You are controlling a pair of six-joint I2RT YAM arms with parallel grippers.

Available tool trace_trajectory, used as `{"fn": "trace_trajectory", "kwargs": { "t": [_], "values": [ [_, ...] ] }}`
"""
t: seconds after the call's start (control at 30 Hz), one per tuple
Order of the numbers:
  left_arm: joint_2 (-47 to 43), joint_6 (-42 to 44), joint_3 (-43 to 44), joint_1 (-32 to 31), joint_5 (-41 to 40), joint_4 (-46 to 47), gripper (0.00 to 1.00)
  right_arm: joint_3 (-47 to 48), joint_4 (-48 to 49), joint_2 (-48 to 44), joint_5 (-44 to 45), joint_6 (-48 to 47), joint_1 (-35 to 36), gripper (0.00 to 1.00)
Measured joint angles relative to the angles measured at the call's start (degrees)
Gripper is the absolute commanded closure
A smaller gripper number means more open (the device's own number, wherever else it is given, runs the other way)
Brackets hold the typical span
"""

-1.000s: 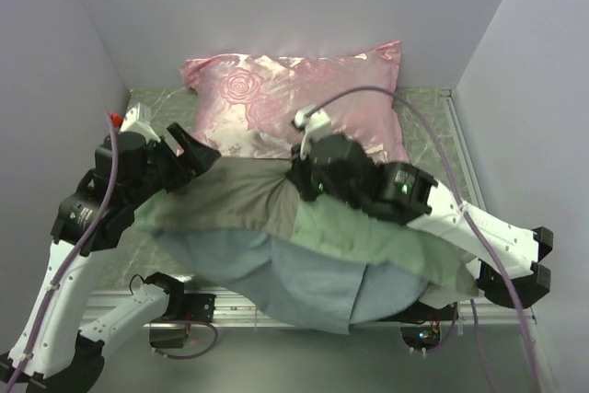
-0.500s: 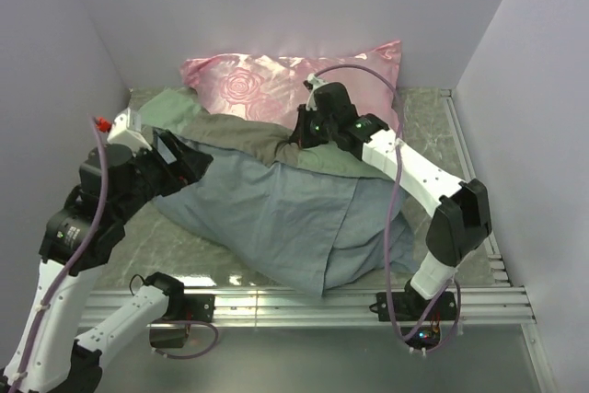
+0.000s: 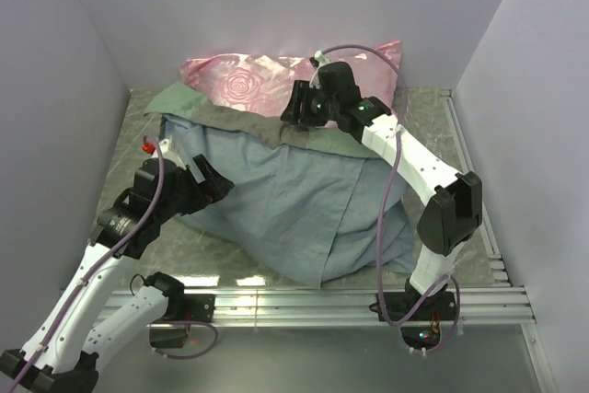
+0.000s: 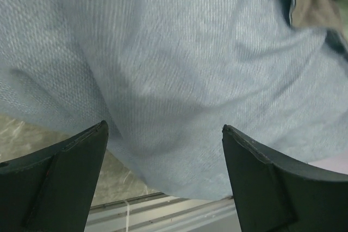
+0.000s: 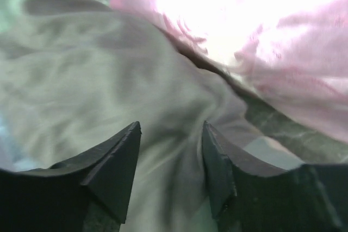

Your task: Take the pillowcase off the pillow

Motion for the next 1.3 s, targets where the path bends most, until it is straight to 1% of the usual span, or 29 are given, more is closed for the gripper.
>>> {"fn": "trace_trajectory", "kwargs": {
  "t": [0.13, 0.2, 0.23, 0.3, 0.33, 0.37, 0.43, 0.53, 0.6, 0.63, 0.7, 0.73, 0.8, 0.87, 0.93, 1.03, 1.13, 1.3],
  "values": [
    [0.57, -0.42, -2.19, -1.01, 0.02, 3.17, 0.14, 3.87, -0.59, 0.66, 0.28, 0.20, 0.02, 0.37],
    [1.40, -0.68, -3.15, -1.25, 0.00, 4.44, 0.18, 6.08, -1.18, 0.61, 0.50, 0.22, 0.09, 0.35],
    [1.73, -0.76, -3.32, -1.36, -0.09, 4.76, 0.24, 6.95, -1.36, 0.42, 0.68, 0.24, 0.11, 0.34],
    [2.67, -0.96, -3.43, -1.42, -0.28, 5.42, 0.31, 7.82, -2.05, -0.46, 1.51, 0.22, 0.11, 0.34],
    [3.21, -0.96, -3.43, -1.49, -0.46, 6.01, 0.33, 7.87, -2.64, -1.31, 2.05, 0.26, 0.11, 0.34],
    [3.65, -0.87, -3.39, -1.51, -0.55, 6.54, 0.32, 7.48, -3.21, -2.73, 2.89, 0.46, 0.11, 0.33],
    [4.48, -0.15, -3.02, -1.60, -0.48, 6.95, 0.27, 3.39, -2.45, -7.65, 4.85, 0.85, 0.11, 0.32],
    [5.49, 1.11, -1.01, -3.32, -0.83, 6.93, 0.26, -7.69, -2.03, -19.32, 8.46, 1.95, 0.11, 0.32],
    [6.69, 1.88, 1.57, -7.32, -2.34, 7.02, 0.26, -16.50, -1.46, -28.61, 11.32, 2.95, -0.02, 0.33],
    [7.32, 2.08, 2.93, -10.14, -3.72, 7.17, 0.23, -20.85, -1.05, -33.22, 12.70, 3.58, -0.13, 0.33],
    [9.27, 2.14, 5.62, -16.74, -7.37, 7.45, 0.21, -28.30, -0.85, -40.85, 15.23, 4.87, -0.35, 0.34],
    [10.71, 2.03, 6.97, -21.09, -9.90, 7.43, 0.18, -31.19, -0.94, -43.95, 16.28, 5.51, -0.42, 0.34],
    [15.21, 1.99, 10.29, -29.79, -15.34, 7.43, 0.12, -38.07, -1.09, -50.56, 18.45, 7.26, -0.61, 0.35],
    [20.39, 1.90, 13.81, -36.70, -19.96, 7.67, 0.07, -43.74, -1.22, -55.56, 20.02, 8.98, -0.61, 0.36],
    [26.77, 1.92, 16.98, -41.48, -23.78, 8.09, 0.06, -48.24, -1.97, -59.17, 21.51, 10.69, -0.61, 0.34],
    [35.91, 2.21, 20.92, -45.44, -28.85, 8.35, 0.06, -54.03, -2.89, -63.89, 22.71, 13.09, -0.68, 0.32],
    [43.43, 2.58, 24.90, -47.10, -33.11, 7.39, 0.06, -57.53, -4.00, -66.55, 23.12, 14.97, -0.70, 0.32],
    [50.03, 3.61, 28.33, -48.02, -36.65, 8.37, 0.06, -59.91, -4.20, -68.76, 24.87, 17.07, -0.70, 0.31]
  ]
}}
